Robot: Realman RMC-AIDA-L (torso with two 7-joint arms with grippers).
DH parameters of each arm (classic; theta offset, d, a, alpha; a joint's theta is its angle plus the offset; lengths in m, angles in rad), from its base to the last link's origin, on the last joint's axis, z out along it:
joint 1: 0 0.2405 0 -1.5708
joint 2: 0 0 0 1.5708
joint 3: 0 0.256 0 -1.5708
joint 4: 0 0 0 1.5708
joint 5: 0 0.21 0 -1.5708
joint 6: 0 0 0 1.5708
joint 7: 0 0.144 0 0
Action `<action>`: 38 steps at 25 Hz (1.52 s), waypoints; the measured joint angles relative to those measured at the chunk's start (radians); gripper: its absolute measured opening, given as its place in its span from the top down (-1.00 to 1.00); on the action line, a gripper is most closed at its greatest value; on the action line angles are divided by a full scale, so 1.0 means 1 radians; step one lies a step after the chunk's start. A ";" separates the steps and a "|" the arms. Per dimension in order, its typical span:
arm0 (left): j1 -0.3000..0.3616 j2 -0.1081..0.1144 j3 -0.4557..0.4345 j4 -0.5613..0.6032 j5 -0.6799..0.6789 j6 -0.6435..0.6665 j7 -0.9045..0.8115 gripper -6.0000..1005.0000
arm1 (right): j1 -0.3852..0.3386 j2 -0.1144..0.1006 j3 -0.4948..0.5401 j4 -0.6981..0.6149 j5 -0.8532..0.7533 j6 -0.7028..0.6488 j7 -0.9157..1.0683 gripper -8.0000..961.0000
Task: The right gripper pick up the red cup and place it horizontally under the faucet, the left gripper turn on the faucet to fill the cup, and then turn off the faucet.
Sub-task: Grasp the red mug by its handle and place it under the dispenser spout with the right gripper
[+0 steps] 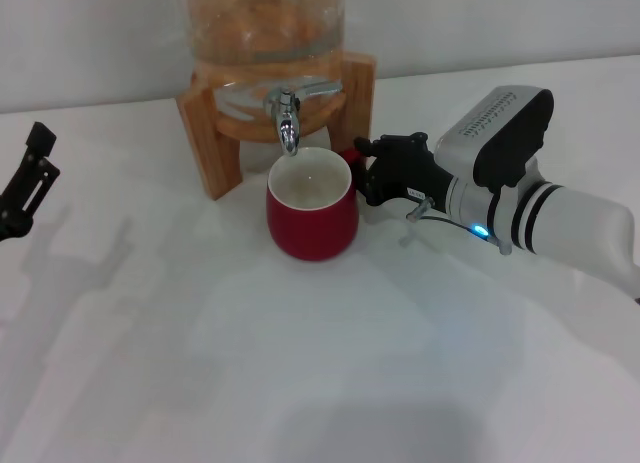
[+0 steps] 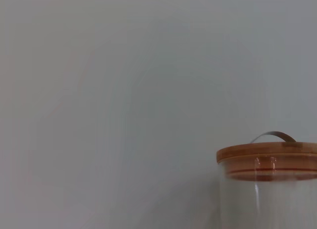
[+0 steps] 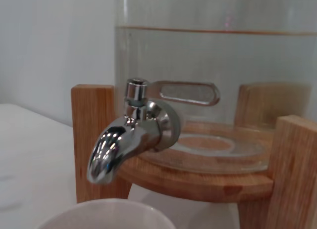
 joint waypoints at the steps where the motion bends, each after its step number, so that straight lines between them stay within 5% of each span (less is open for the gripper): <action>1: 0.000 0.000 0.000 0.000 0.000 0.000 0.000 -0.70 | 0.001 0.000 0.002 0.000 0.001 0.000 0.000 0.46; 38: 0.008 0.000 0.002 0.000 0.000 -0.008 0.000 -0.70 | -0.041 -0.004 0.006 -0.001 -0.007 -0.012 0.000 0.44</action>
